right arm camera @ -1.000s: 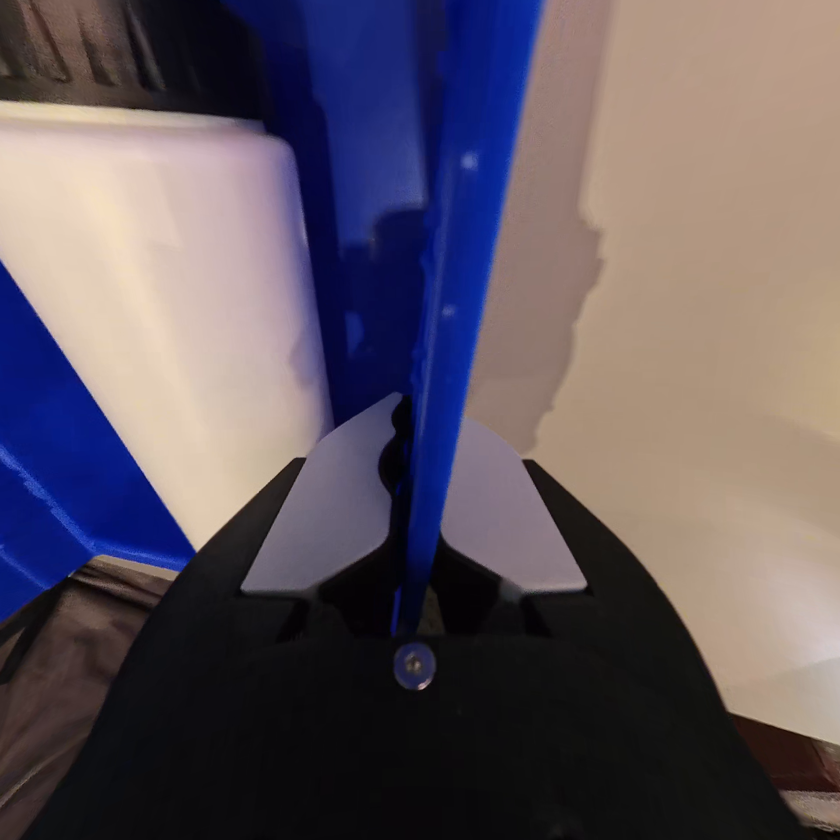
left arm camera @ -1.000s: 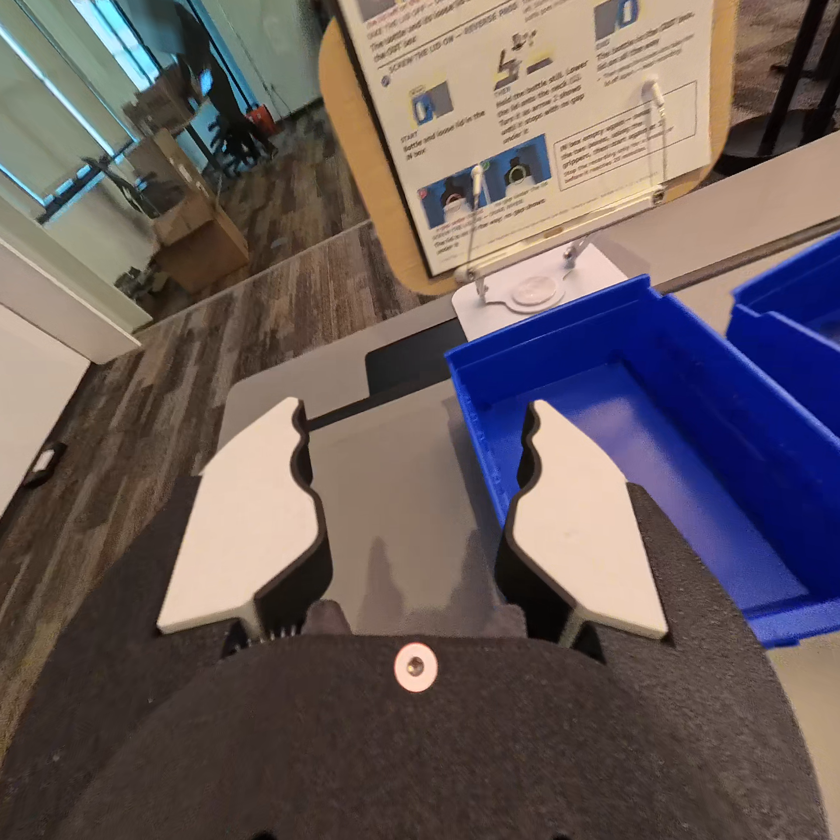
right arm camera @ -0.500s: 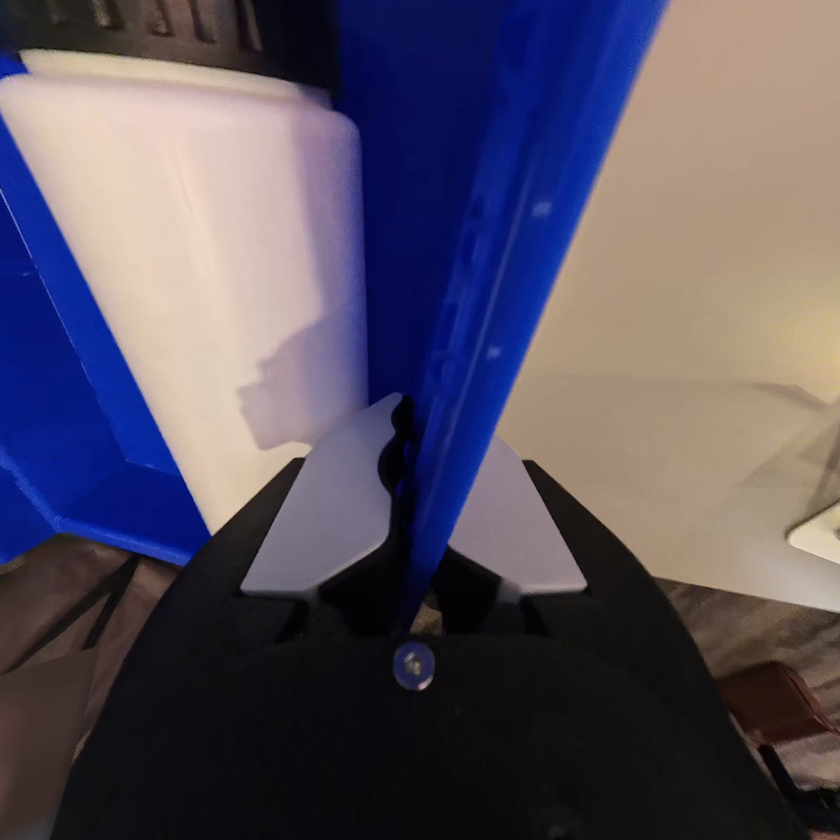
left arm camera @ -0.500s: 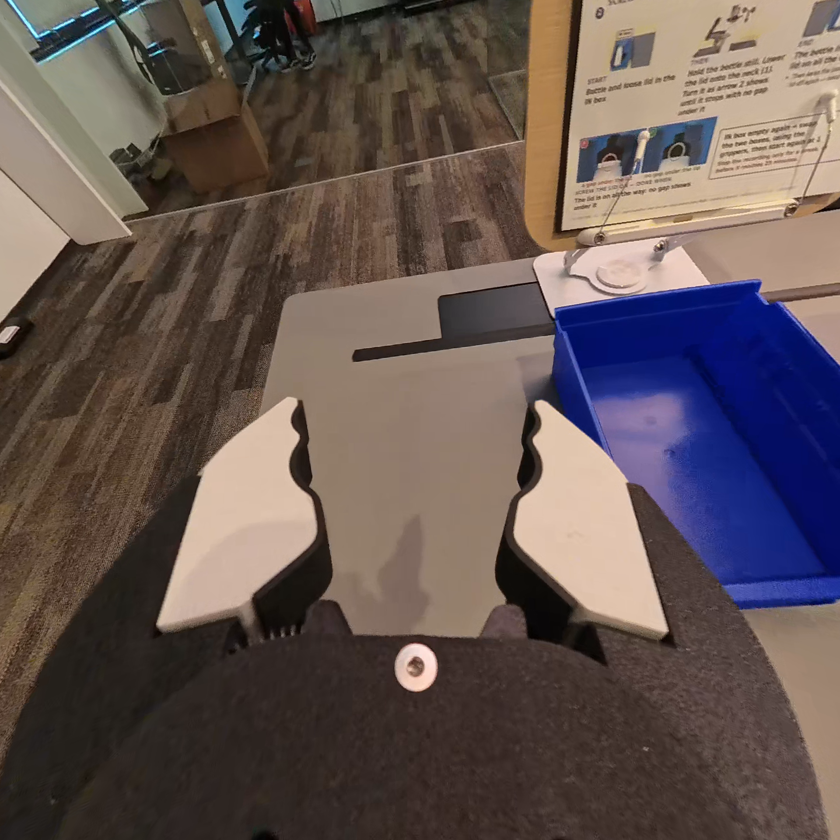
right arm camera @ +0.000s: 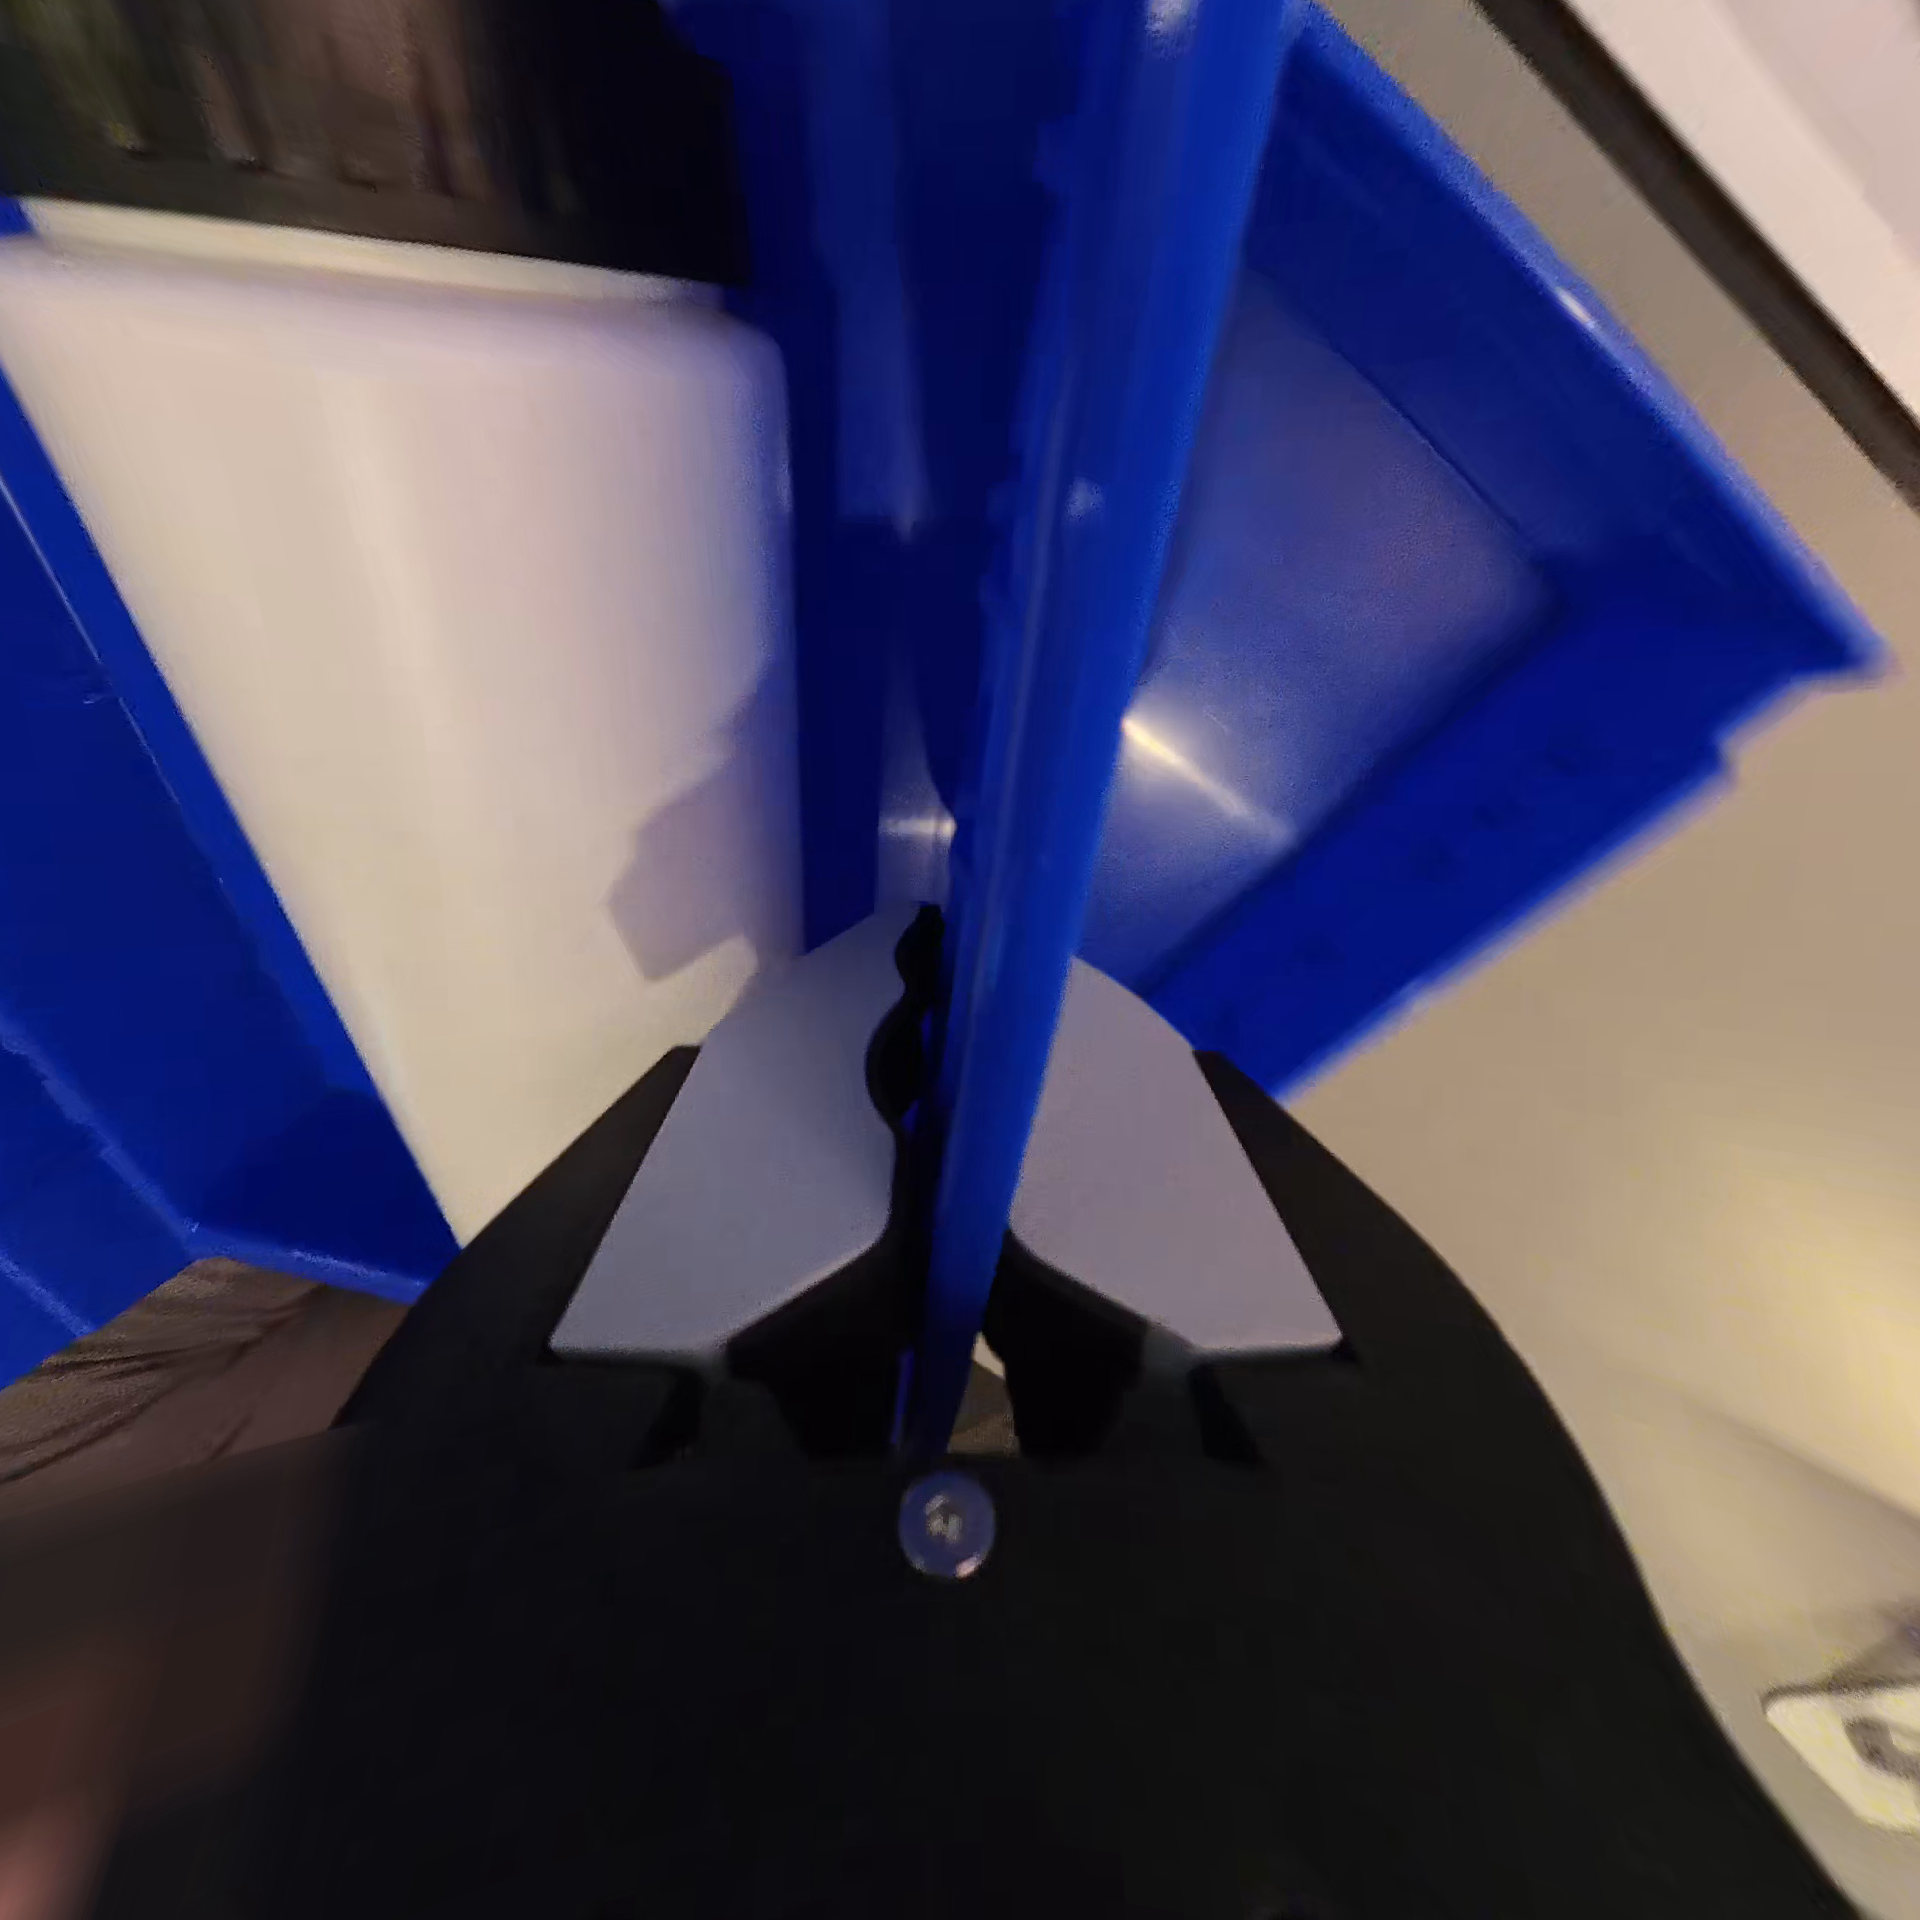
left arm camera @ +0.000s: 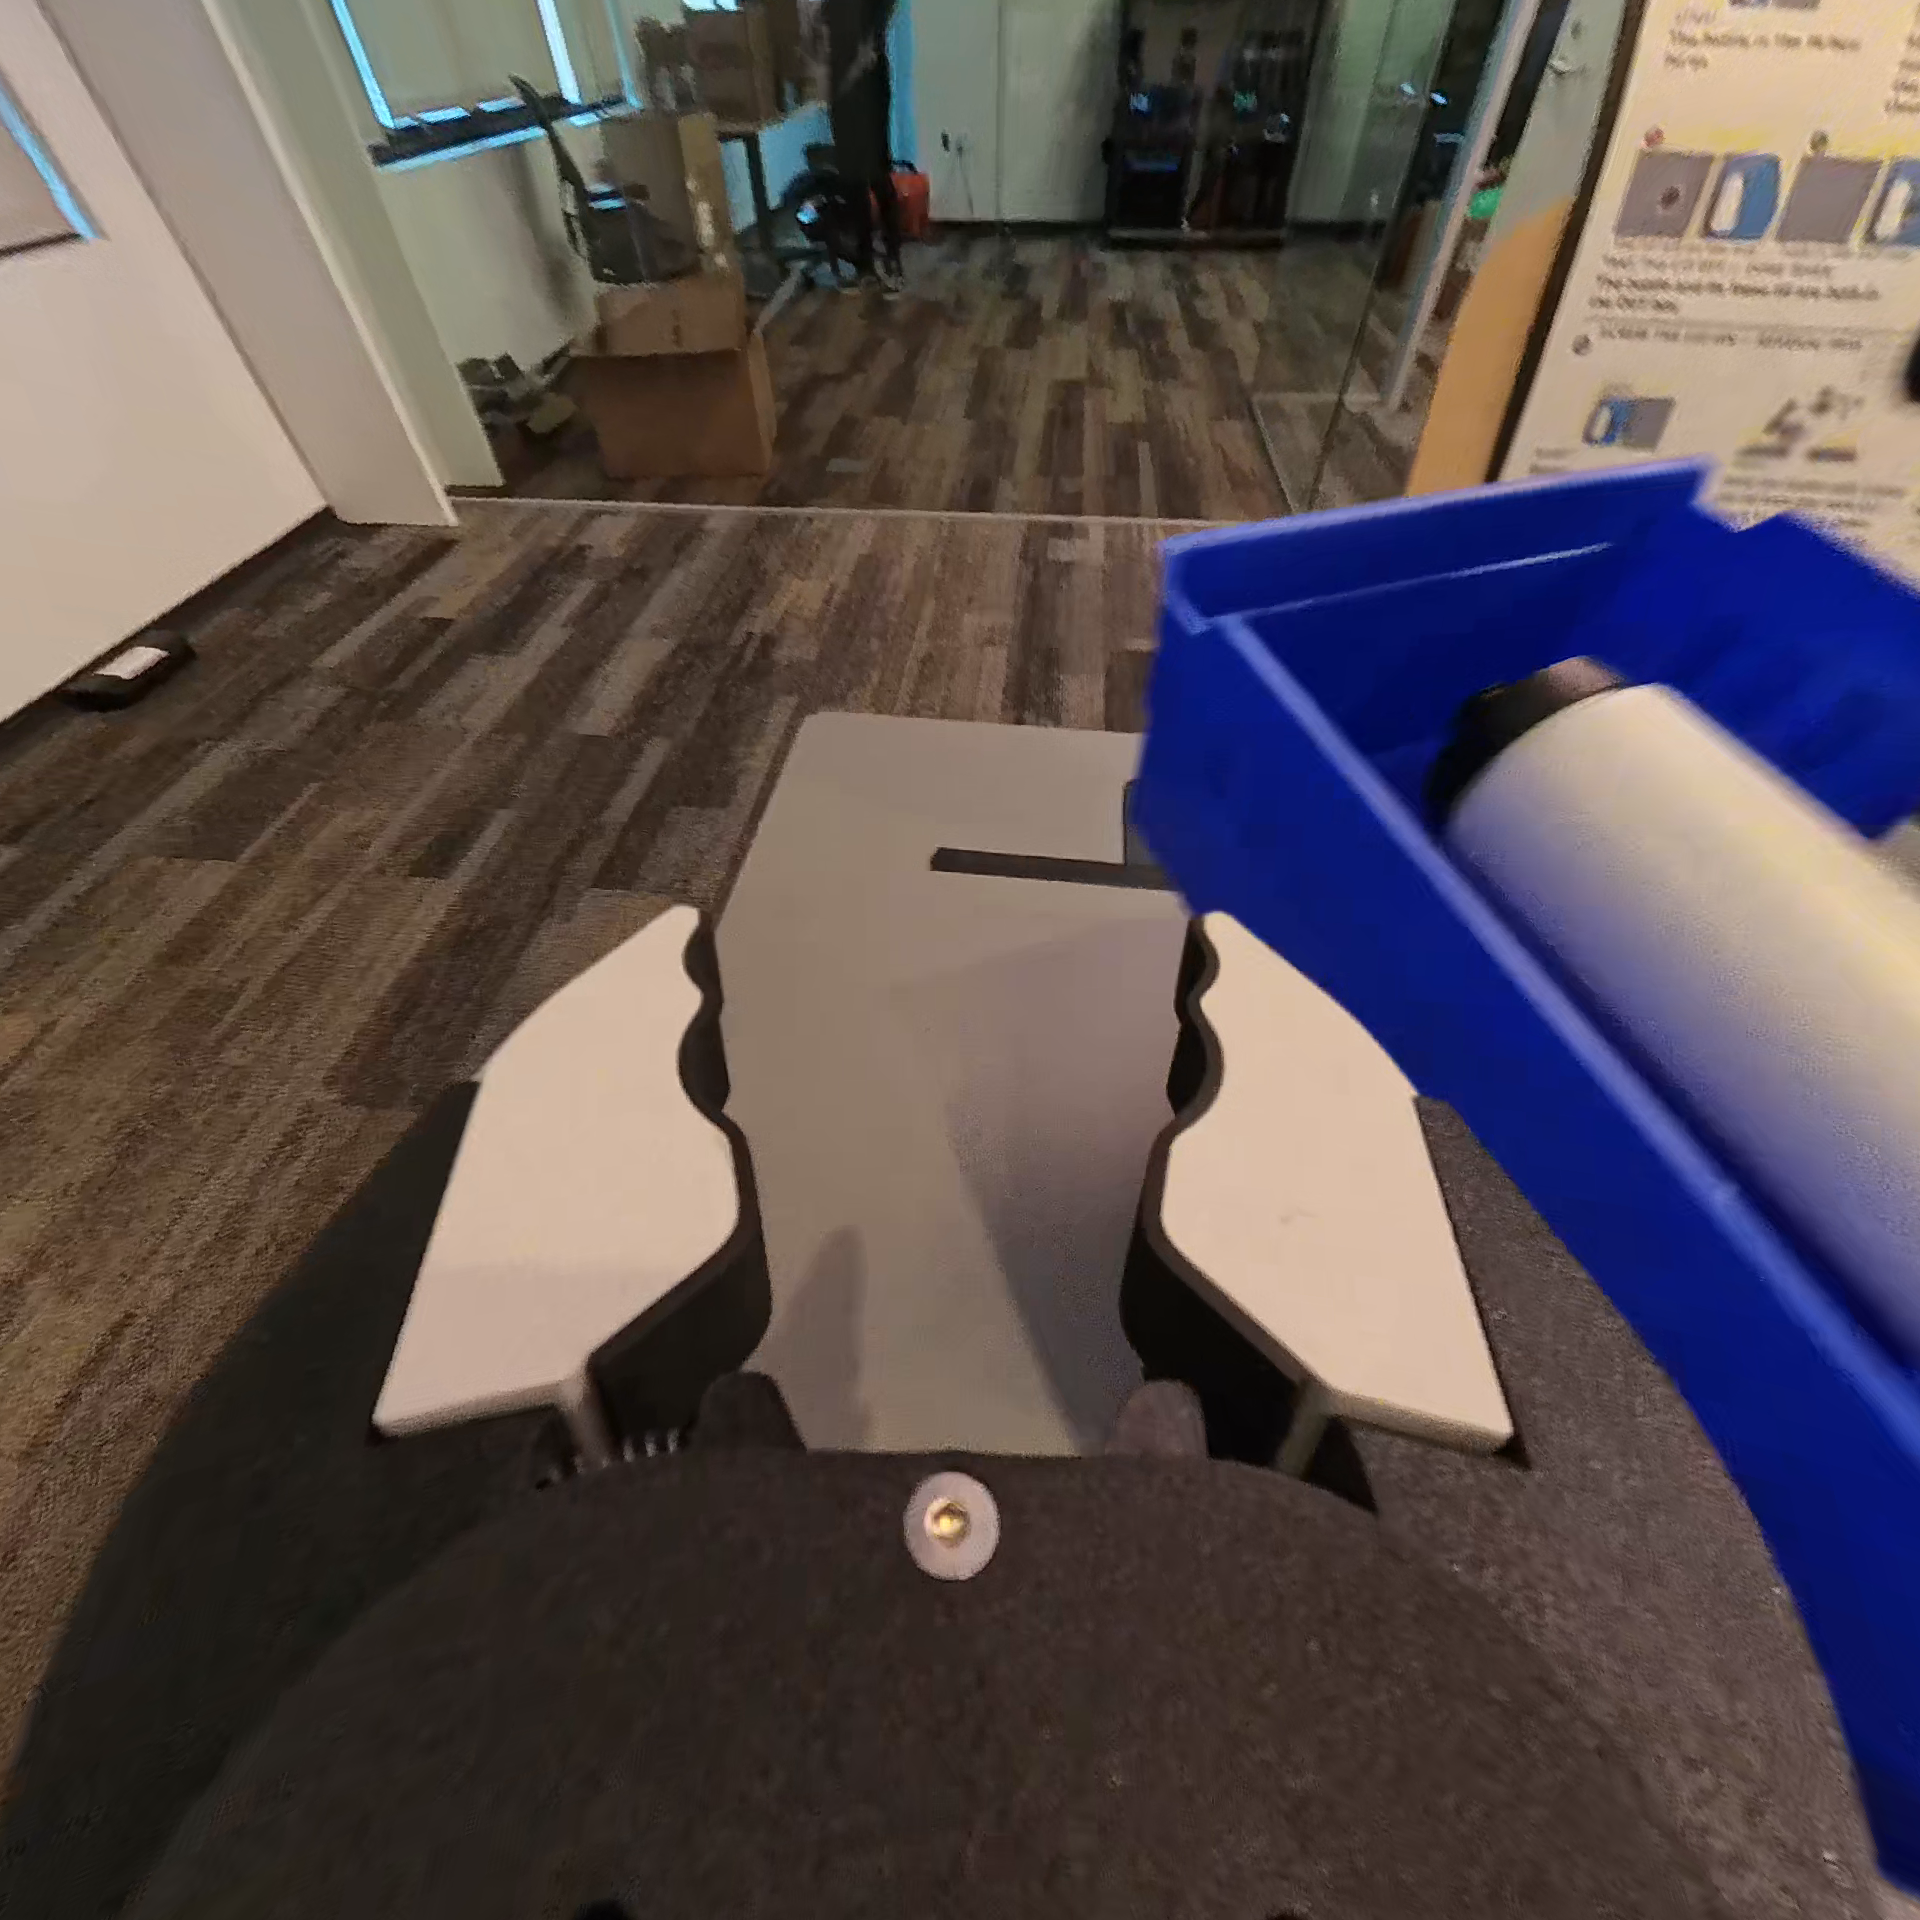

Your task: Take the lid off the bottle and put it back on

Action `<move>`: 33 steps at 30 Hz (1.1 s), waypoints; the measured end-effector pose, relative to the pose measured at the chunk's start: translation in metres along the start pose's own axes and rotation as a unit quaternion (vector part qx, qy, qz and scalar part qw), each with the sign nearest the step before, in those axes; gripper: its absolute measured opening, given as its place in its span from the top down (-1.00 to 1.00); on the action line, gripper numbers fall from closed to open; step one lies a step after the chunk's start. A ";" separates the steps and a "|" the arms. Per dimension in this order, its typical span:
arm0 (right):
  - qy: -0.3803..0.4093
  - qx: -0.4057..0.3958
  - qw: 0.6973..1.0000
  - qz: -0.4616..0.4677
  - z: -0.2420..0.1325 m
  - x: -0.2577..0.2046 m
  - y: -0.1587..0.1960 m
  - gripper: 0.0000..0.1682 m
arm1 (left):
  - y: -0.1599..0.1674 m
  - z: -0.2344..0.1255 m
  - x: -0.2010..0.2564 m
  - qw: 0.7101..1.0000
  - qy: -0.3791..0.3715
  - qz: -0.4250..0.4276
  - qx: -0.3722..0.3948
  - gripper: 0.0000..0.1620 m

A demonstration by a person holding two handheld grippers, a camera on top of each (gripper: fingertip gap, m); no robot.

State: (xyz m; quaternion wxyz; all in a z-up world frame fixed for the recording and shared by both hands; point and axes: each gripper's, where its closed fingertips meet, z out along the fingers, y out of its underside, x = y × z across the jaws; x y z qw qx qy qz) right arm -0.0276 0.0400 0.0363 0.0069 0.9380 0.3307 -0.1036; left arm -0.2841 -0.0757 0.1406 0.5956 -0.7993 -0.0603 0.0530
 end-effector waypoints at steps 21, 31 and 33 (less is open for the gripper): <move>0.002 -0.068 0.998 -0.018 0.198 -0.076 -0.071 0.91 | -0.004 -0.003 0.007 0.999 0.040 -0.002 0.014 0.02; 0.179 0.367 0.903 -0.135 0.056 -0.053 -0.120 0.73 | 0.000 0.004 0.043 0.997 0.065 0.047 -0.007 -0.04; 0.266 0.434 0.848 -0.147 0.006 -0.035 -0.099 0.67 | 0.002 0.005 0.052 0.996 0.069 0.063 -0.016 -0.07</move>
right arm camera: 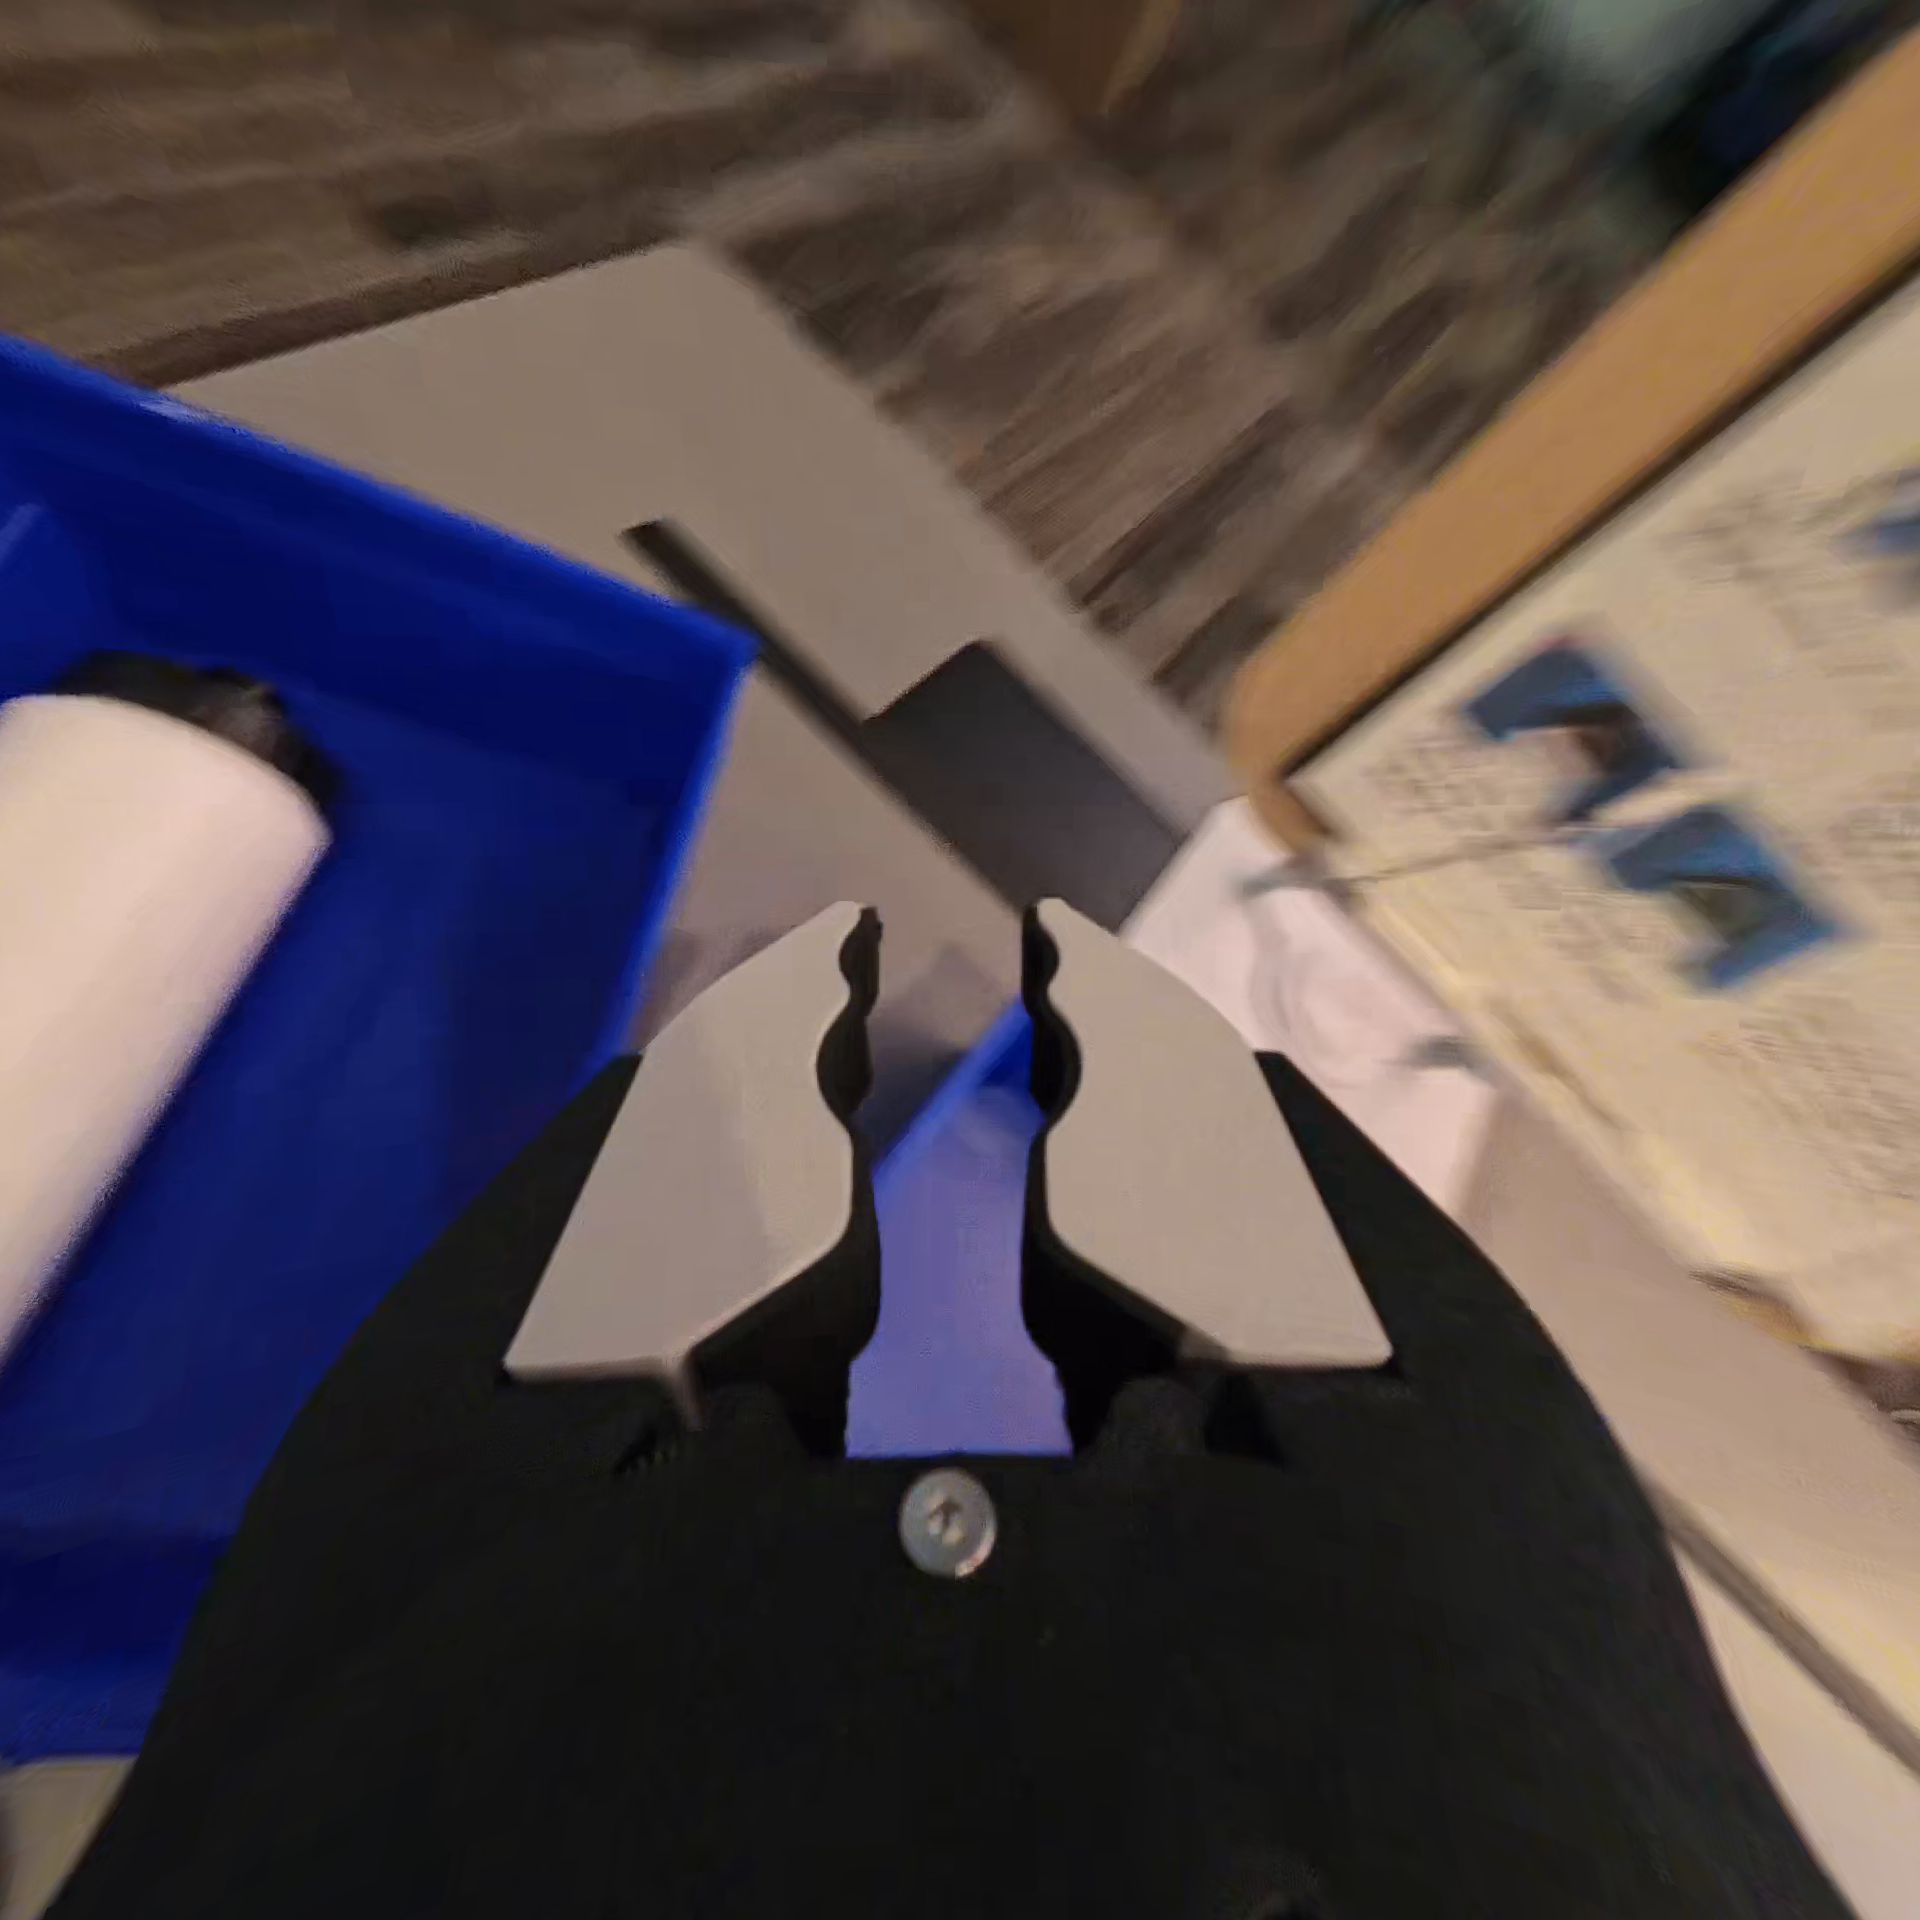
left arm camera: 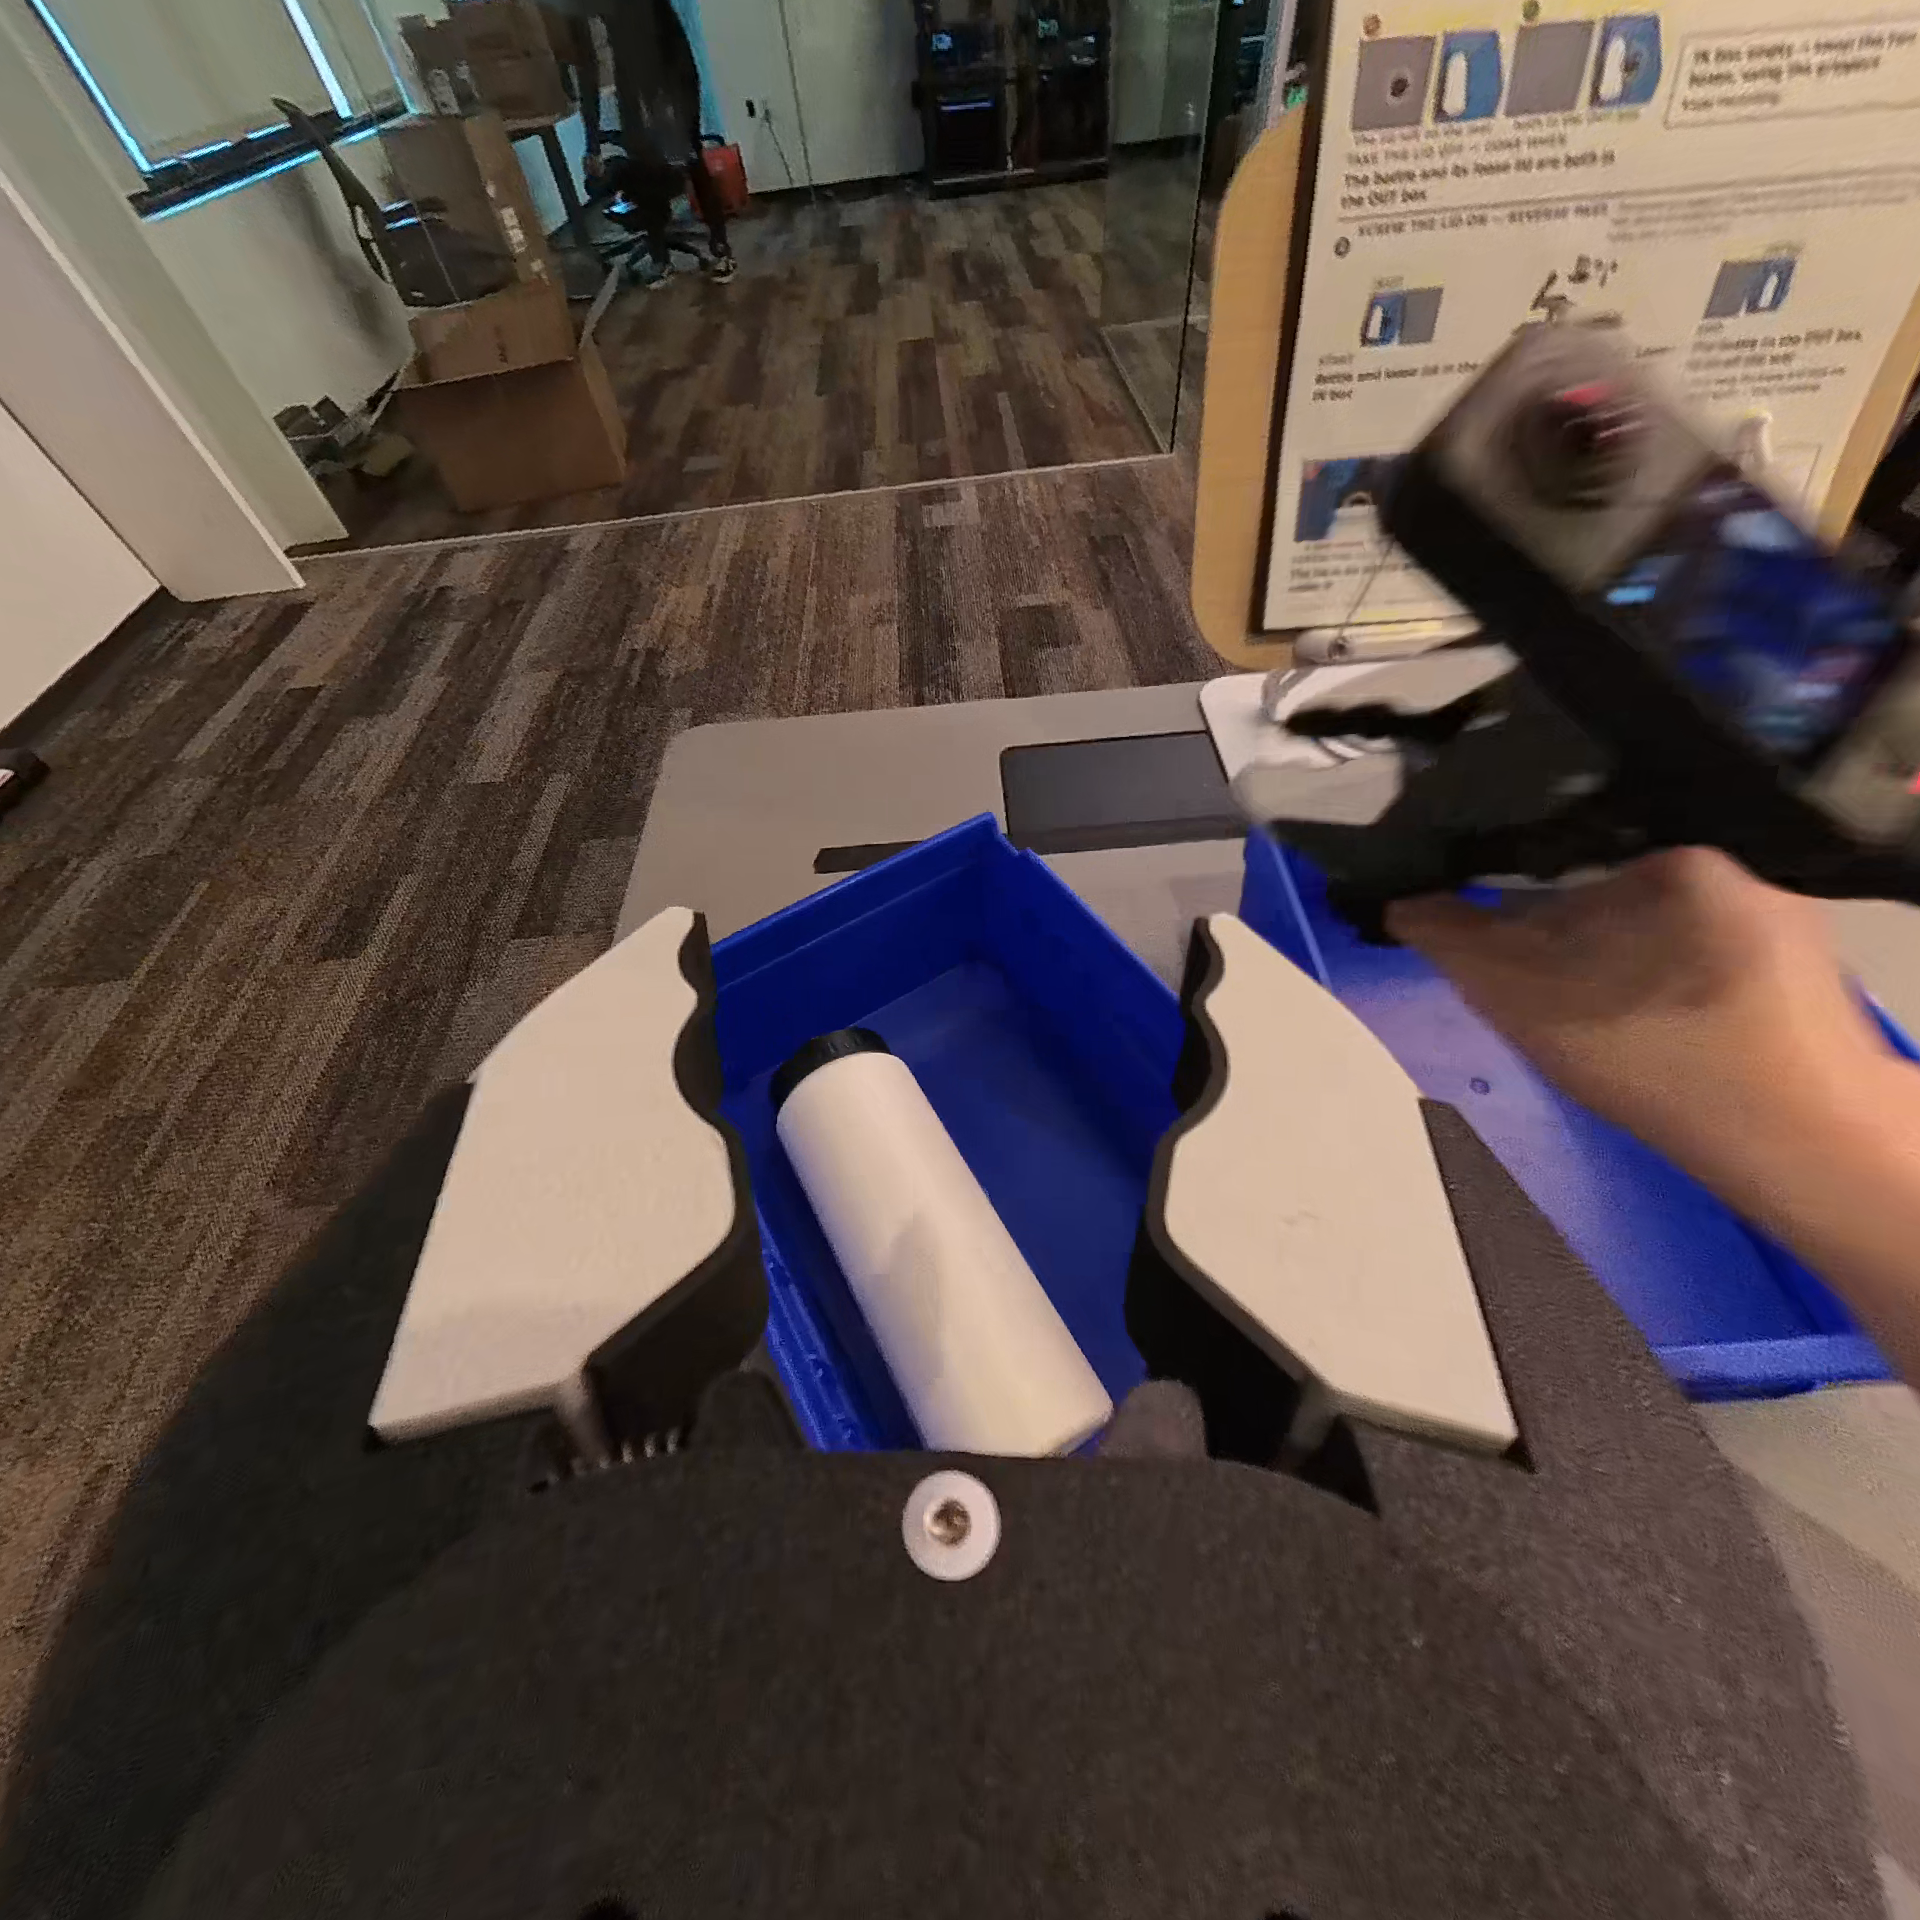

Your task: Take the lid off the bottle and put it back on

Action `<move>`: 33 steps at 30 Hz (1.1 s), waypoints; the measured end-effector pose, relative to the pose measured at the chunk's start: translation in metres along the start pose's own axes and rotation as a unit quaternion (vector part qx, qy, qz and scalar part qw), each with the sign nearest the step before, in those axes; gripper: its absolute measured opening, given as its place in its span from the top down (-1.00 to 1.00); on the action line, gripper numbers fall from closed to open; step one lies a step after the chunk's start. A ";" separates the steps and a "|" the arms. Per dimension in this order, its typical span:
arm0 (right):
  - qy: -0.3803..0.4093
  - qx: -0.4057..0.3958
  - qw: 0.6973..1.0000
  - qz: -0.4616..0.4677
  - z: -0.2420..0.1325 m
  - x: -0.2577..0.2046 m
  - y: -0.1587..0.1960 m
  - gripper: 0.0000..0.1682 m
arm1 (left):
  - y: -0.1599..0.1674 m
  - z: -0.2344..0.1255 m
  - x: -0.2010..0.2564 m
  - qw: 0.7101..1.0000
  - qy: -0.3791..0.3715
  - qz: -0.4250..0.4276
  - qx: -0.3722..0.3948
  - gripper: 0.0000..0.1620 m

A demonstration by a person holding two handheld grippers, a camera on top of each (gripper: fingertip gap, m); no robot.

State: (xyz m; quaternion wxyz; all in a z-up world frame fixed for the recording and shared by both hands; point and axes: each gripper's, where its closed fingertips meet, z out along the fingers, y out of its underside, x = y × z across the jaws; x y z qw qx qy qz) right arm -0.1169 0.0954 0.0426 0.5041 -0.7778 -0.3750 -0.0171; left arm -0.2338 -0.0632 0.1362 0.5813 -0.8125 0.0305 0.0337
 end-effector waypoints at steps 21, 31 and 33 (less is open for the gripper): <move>0.016 -0.111 0.980 0.166 -0.089 0.111 0.169 0.28 | 0.001 0.008 0.059 0.995 0.009 0.092 -0.021 -0.11; -0.132 -0.428 0.872 0.195 -0.061 0.074 0.291 0.53 | 0.006 0.010 0.057 0.995 0.011 0.093 -0.033 -0.14; -0.160 -0.435 0.861 0.208 -0.064 0.081 0.299 0.87 | 0.008 0.012 0.058 0.994 0.013 0.098 -0.040 -0.15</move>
